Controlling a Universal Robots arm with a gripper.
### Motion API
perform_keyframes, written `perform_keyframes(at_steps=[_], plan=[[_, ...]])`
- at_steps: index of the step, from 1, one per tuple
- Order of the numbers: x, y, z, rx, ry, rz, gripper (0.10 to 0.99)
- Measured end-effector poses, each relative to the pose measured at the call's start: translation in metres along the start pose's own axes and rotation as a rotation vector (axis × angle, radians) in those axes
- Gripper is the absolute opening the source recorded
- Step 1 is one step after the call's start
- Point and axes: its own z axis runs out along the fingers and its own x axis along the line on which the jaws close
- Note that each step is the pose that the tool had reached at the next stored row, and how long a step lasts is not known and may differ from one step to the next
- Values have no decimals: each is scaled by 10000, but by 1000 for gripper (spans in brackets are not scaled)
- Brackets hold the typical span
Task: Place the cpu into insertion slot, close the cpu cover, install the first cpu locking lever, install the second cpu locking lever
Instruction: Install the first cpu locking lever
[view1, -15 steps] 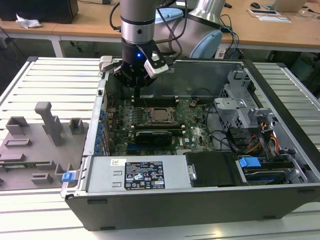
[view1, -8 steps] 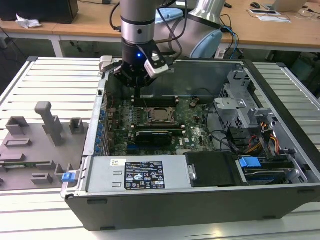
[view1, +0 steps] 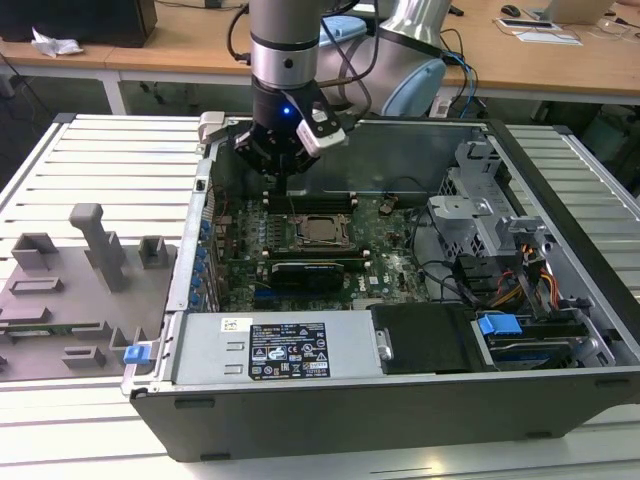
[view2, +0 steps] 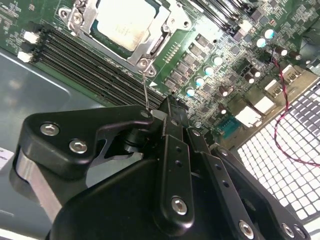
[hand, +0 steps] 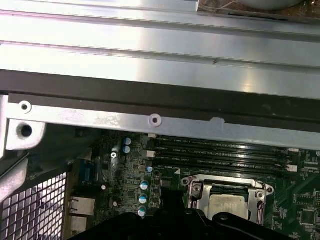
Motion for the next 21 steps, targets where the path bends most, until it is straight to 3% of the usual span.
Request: perform_keyframes(at_steps=[9, 15, 16, 17, 19, 21], plan=[[-183, -17, 19, 0, 0, 2, 106], [-467, -41, 63, 1, 0, 0, 106], [-480, -43, 66, 0, 0, 0, 106], [-483, -44, 69, -36, -2, 0, 106], [-484, -43, 80, -375, -34, -6, 106], [-486, -43, 114, -420, -39, -5, 106]])
